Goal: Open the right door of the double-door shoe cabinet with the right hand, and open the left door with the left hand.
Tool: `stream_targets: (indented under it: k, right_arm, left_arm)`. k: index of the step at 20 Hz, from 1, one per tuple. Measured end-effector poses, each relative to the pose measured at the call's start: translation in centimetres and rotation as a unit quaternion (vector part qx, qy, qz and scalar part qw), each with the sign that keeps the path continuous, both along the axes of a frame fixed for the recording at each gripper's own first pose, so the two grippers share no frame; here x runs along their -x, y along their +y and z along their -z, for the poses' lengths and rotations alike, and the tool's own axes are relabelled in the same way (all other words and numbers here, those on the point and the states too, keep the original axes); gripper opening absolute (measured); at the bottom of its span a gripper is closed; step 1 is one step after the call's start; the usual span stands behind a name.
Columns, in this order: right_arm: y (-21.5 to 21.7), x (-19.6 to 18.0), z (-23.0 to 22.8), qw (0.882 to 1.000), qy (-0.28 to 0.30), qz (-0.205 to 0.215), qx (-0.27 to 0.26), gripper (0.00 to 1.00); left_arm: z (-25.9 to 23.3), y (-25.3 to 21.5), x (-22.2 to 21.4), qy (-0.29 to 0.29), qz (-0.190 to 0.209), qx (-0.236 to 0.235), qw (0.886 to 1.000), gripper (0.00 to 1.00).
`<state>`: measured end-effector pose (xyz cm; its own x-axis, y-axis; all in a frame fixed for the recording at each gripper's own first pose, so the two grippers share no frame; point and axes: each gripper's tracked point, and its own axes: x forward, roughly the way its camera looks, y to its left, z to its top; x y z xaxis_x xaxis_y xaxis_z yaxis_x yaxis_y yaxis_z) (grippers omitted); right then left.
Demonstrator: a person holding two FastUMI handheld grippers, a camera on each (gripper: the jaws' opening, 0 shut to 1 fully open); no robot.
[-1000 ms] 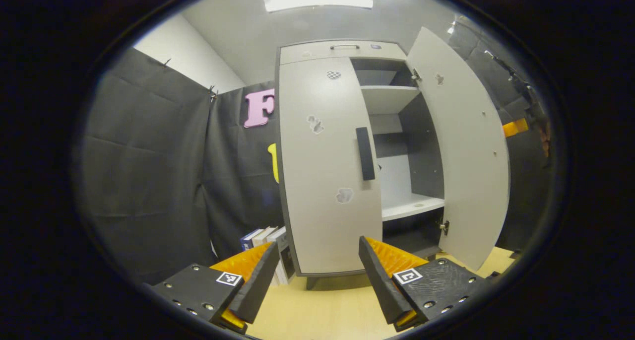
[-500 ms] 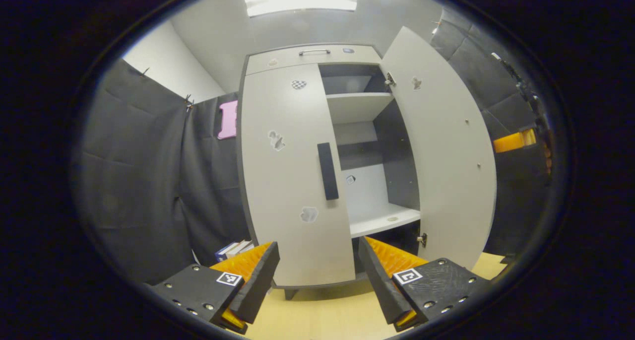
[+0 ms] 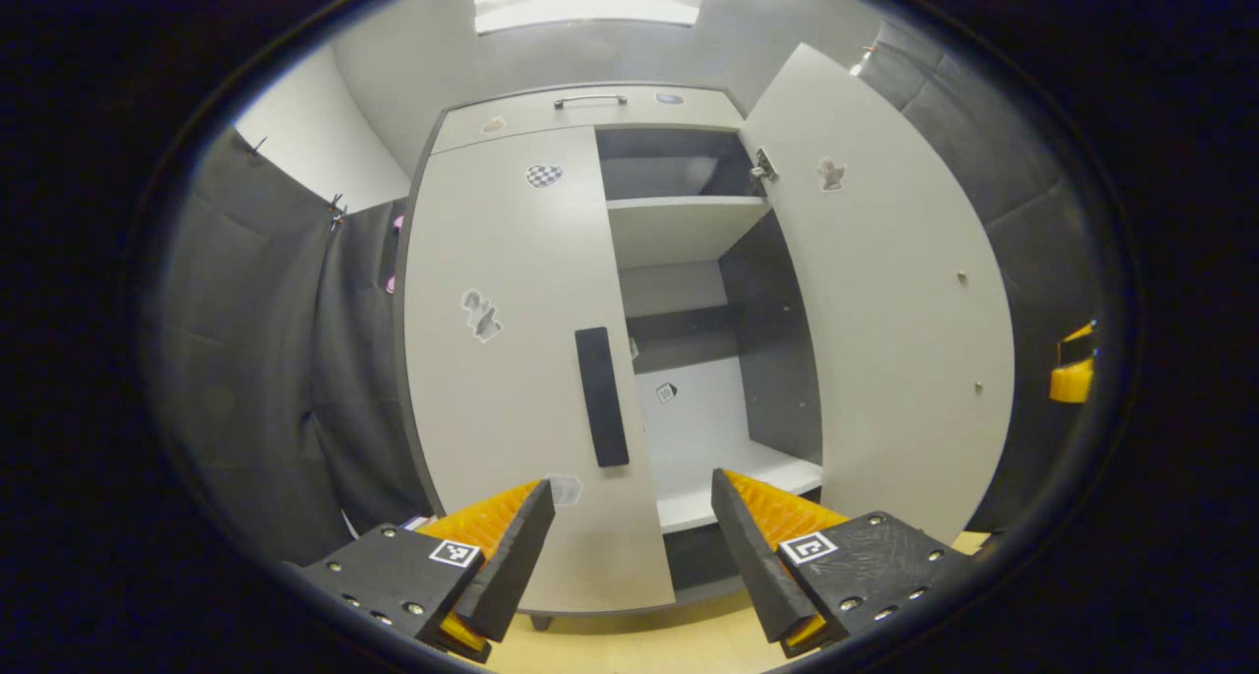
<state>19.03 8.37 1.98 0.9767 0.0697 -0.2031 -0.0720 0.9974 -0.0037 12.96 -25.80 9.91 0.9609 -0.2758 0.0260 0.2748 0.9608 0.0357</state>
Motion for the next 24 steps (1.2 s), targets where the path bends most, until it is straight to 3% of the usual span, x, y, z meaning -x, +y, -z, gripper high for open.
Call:
stream_targets:
  k: [7,16,18,21,24]
  right_arm:
    - [-0.6,1.3,1.2,0.998,0.033,0.041,-0.031,0.98]
    - [-2.4,2.1,2.1,0.995,0.054,0.086,-0.023,0.97]
    - [-2.4,2.5,2.2,0.994,0.06,0.091,-0.026,0.97]
    - [-2.7,2.5,2.4,0.993,0.063,0.099,-0.025,0.98]
    - [-3.0,2.5,2.5,0.992,0.062,0.108,-0.023,0.98]
  left_arm:
    - [-3.1,0.1,-6.9,-0.008,-0.005,0.041,0.999,0.95]
    - [-1.3,0.4,-13.6,0.029,-0.019,0.068,0.997,0.93]
    - [-0.8,0.3,-14.6,0.037,-0.023,0.057,0.997,0.86]
    - [-0.8,-0.4,-14.9,0.036,-0.024,0.054,0.998,0.54]
    - [-0.4,-1.2,-15.0,0.039,-0.018,0.053,0.998,0.43]
